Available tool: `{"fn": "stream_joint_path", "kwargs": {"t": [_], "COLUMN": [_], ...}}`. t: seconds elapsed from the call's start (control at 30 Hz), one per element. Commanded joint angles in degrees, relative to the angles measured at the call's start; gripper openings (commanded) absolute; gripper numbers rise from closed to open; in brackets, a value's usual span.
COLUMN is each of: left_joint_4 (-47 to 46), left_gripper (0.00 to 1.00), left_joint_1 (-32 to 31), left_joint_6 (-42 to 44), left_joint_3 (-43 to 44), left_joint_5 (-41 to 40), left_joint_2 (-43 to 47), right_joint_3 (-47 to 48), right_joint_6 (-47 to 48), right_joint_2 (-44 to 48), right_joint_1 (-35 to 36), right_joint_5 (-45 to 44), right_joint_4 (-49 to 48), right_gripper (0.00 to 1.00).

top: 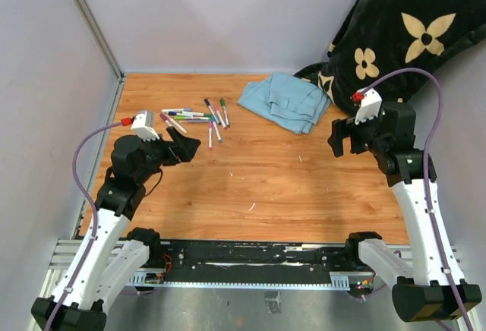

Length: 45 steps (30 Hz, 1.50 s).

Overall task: Open the pen caps
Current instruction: Pick up the pen from the center of the board.

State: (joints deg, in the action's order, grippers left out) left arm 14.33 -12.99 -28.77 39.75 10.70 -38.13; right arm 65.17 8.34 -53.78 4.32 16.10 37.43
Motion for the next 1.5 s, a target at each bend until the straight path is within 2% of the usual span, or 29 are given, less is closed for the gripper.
{"fn": "stream_joint_path", "kwargs": {"t": [0.0, 0.2, 0.43, 0.57, 0.73, 0.93, 1.07, 1.13, 1.27, 1.47], "left_joint_4": [2.2, 7.2, 12.8, 14.6, 16.2, 13.6, 4.5, 3.0, 3.5, 6.2], "left_gripper": [0.99, 0.99, 0.99, 0.99, 0.99, 0.99, 0.99, 0.99, 0.98, 0.99], "left_joint_1": [-1.2, -1.8, -2.1, -2.2, -1.6, 3.3, 5.7, 8.2, 14.8, 17.2], "left_joint_6": [0.8, 6.2, 16.5, 20.0, 21.8, 25.7, 32.5, 33.0, 32.6, 32.0], "left_joint_3": [-1.1, 1.8, 6.2, 7.7, 9.7, 9.7, 4.9, 4.8, 7.9, 12.0], "left_joint_5": [-7.2, -16.5, -26.9, -32.0, -37.6, -39.5, -38.5, -36.5, -27.6, -23.2], "left_joint_2": [0.6, -1.3, -6.2, -10.4, -18.1, -25.7, -27.4, -29.0, -34.3, -44.0], "right_joint_3": [-3.0, -6.1, -9.4, -12.5, -14.9, -12.5, -12.8, -12.9, -13.0, -13.1], "right_joint_6": [-2.9, -2.6, 1.5, 10.5, 19.0, 21.0, 20.9, 20.9, 20.9, 20.8], "right_joint_2": [1.7, 3.0, 3.6, 3.3, 1.4, -3.7, -4.6, -4.7, -4.6, -3.4], "right_joint_1": [-1.3, 0.0, 2.9, 5.5, 10.7, 12.5, 12.6, 12.6, 12.7, 12.7], "right_joint_5": [1.4, 1.4, 4.4, 9.7, 5.6, 6.3, 7.3, 7.0, 6.4, 6.8], "right_joint_4": [-3.1, -4.8, -7.1, -7.8, -6.2, -1.3, -1.0, -1.0, -1.0, -1.0], "right_gripper": [0.98, 0.98, 0.98, 0.98, 0.98, 0.98, 0.98, 0.98, 0.98, 0.98]}}
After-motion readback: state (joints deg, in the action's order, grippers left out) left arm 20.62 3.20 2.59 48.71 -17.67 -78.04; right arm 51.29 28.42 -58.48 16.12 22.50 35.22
